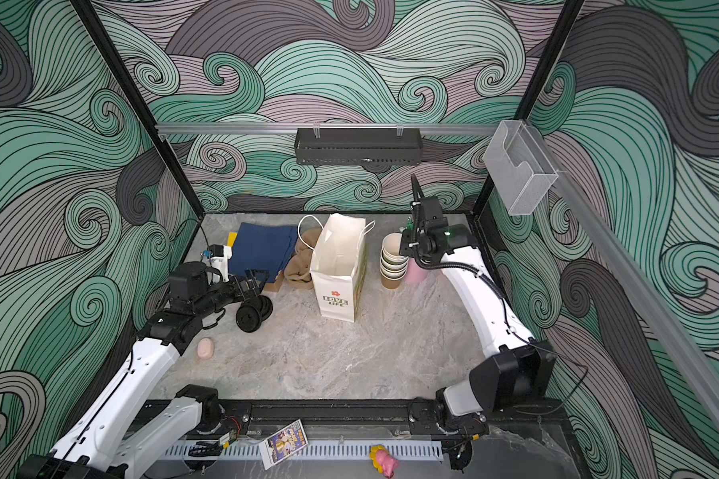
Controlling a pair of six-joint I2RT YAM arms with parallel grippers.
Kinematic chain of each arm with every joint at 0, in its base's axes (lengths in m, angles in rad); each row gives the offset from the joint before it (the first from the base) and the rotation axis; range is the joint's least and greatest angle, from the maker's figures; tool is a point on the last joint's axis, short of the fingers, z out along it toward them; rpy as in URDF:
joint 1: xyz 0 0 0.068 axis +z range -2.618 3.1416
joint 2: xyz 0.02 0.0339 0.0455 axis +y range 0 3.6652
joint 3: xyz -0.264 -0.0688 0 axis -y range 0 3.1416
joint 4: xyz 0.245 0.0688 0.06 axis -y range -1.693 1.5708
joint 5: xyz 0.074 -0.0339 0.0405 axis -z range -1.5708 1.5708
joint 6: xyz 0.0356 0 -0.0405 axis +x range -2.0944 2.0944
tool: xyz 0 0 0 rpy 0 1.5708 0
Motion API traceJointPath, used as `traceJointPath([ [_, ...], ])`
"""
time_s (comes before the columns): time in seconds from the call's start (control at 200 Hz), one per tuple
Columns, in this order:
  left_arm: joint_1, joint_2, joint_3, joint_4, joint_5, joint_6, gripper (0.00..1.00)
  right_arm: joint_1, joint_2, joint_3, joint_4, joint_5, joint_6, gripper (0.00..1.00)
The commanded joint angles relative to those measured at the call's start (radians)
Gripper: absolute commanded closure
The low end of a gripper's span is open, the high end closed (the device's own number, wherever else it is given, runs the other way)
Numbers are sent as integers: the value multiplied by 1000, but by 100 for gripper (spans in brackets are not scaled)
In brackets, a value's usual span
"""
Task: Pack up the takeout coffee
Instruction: 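Reach the right gripper to the cup stack while the left gripper moves toward the lids, then grasp the top green paper cup from the stack with the right gripper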
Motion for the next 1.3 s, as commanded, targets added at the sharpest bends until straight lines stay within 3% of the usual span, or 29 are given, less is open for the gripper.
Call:
traceJointPath([
  [0.0, -6, -25, 38, 4, 2, -9, 2, 7, 53, 41, -38, 63, -9, 52],
  [0.465, -6, -83, 44, -32, -16, -6, 2, 10, 116, 58, -23, 82, 17, 87],
  [0.72, -6, -94, 51, -36, -19, -9, 2, 11, 107, 62, -25, 76, 18, 97],
  [1.296, -7, -88, 63, -16, 4, -30, 2, 8, 45, 88, -25, 8, 58, 100],
])
